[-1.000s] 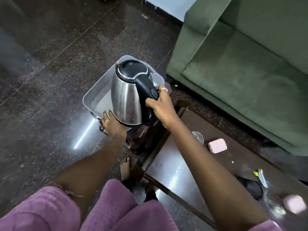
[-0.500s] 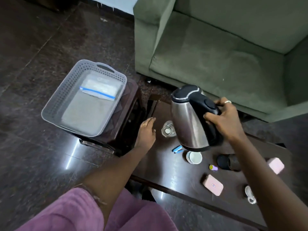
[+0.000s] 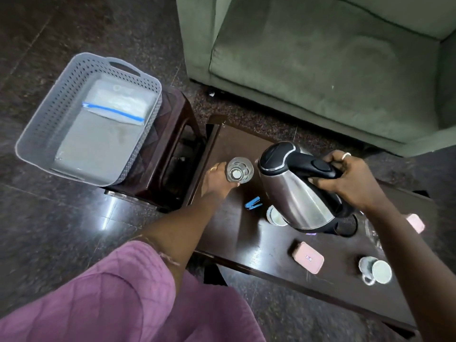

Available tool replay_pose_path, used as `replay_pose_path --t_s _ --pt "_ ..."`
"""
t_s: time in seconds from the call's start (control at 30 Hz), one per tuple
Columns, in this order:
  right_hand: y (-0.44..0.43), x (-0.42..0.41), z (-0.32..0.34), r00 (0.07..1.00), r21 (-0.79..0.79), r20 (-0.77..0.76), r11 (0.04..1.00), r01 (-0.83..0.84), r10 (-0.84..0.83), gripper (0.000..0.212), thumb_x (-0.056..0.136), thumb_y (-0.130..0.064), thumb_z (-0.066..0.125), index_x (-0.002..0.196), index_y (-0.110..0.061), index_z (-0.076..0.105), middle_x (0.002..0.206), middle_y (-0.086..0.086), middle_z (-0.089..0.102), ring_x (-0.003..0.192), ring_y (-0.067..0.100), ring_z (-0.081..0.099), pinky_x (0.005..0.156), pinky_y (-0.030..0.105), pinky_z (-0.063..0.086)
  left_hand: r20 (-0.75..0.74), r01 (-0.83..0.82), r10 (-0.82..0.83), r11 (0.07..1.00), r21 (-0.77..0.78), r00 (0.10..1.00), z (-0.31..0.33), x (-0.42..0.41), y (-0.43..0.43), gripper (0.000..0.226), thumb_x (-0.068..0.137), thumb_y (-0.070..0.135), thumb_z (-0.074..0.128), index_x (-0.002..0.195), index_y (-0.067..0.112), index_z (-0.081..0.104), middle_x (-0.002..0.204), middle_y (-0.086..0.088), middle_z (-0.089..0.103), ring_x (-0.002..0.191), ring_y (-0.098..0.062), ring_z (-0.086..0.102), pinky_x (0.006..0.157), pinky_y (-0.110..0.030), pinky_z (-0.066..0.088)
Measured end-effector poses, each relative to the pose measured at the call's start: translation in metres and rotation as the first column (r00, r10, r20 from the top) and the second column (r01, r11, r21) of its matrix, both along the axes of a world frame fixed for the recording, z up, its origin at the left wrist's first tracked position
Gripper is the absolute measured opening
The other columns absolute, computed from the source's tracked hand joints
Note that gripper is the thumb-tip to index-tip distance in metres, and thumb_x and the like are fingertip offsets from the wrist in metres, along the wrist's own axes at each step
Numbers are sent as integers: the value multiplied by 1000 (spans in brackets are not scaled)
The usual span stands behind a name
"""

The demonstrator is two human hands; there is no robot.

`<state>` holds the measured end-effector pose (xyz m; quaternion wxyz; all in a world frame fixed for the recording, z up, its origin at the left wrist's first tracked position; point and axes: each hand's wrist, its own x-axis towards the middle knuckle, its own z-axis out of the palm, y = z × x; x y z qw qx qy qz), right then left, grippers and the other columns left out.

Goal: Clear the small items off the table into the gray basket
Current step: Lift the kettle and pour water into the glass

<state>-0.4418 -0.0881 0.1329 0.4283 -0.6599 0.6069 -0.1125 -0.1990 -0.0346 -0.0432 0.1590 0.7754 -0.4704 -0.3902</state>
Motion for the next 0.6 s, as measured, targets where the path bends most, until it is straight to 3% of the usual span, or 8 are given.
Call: replay_pose_path --t_s 0.07,0.23,0.43,0.6 --pt "-3 7 -4 998 -48 -48 998 -44 41 32 60 -19 81 78 -21 56 72 -2 69 62 10 53 58 18 44 -21 -3 3 999 35 1000 -5 -1 -7 84 67 28 81 138 10 38 143 -12 43 133 -25 39 109 -35 35" --pt "-13 25 -11 991 -43 -93 994 -97 93 29 60 -20 83 71 -23 56 66 -9 66 53 11 52 46 6 39 33 59 -64 989 135 997 -19 0 -21 103 64 32 84 145 16 24 152 -6 29 139 -22 32 109 -40 38" --pt "-28 37 -20 980 -36 -157 991 -132 125 26 59 -21 82 72 -22 60 63 -12 63 42 -8 48 43 3 37 32 123 -130 977 176 991 -29 -2 -29 103 62 26 85 145 19 25 151 -3 29 134 -24 40 106 -39 40" --pt "-41 45 -24 953 -2 -244 982 -188 182 27 58 -28 82 77 -24 63 64 -7 63 50 -2 53 46 4 39 7 126 -129 978 169 992 -28 -1 -31 94 59 25 86 138 22 35 144 -4 38 126 -27 49 100 -40 44"
